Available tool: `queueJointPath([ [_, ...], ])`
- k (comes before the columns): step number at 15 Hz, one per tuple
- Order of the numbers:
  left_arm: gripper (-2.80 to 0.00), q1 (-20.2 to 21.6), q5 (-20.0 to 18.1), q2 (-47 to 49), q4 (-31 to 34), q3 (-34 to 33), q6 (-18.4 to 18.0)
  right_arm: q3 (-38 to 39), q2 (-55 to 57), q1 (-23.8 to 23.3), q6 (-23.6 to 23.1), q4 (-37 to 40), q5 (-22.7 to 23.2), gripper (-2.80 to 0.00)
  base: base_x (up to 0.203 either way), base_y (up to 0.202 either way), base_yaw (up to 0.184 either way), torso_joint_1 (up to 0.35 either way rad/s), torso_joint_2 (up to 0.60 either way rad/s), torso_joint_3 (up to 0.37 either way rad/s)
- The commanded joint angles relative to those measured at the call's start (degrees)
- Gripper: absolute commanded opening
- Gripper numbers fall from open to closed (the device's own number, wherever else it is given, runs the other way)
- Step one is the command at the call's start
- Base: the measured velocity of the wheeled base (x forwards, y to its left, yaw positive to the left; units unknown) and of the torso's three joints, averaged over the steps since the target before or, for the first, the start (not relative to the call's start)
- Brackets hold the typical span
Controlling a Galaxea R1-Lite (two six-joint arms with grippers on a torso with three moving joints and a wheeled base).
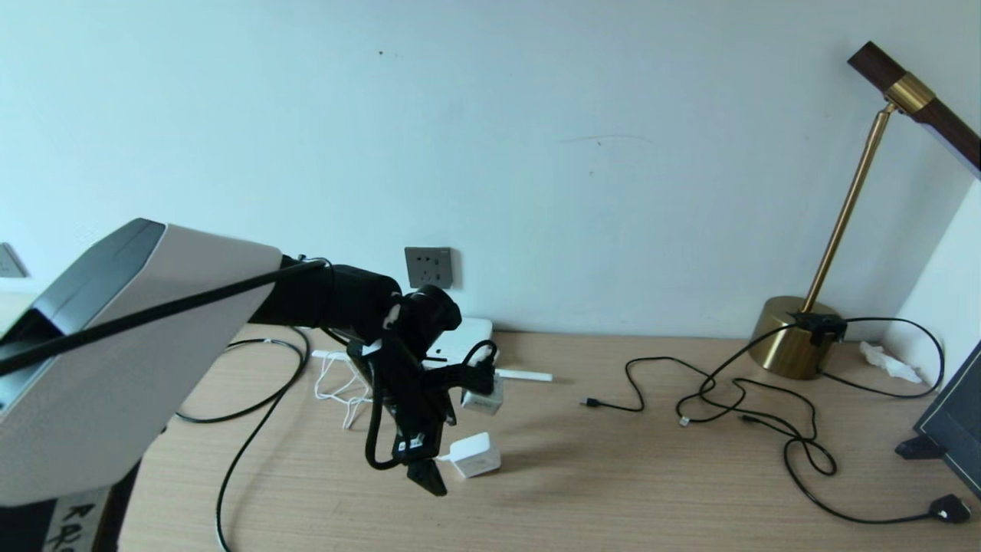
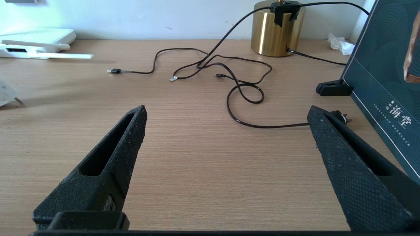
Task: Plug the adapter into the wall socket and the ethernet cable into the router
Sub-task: Pick up plug
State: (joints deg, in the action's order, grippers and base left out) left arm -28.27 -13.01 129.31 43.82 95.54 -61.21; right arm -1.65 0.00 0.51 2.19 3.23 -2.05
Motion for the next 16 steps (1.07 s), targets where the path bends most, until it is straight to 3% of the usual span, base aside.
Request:
queueJointPath([
  [1,0.0,-0.03,-0.09,0.57,0.3,0.44,-0.38,-0.02,0.0,0.02,0.0,0.02,-0.06,0.0,0.0,0.0,0.0,0.0,0.0,0.0],
  [16,0.0,-2.79,0.0,4.2,0.3,2.55,-0.14,0.02,0.0,0.02,0.0,0.02,-0.03,0.0,0.0,0.0,0.0,0.0,0.0,0.0],
])
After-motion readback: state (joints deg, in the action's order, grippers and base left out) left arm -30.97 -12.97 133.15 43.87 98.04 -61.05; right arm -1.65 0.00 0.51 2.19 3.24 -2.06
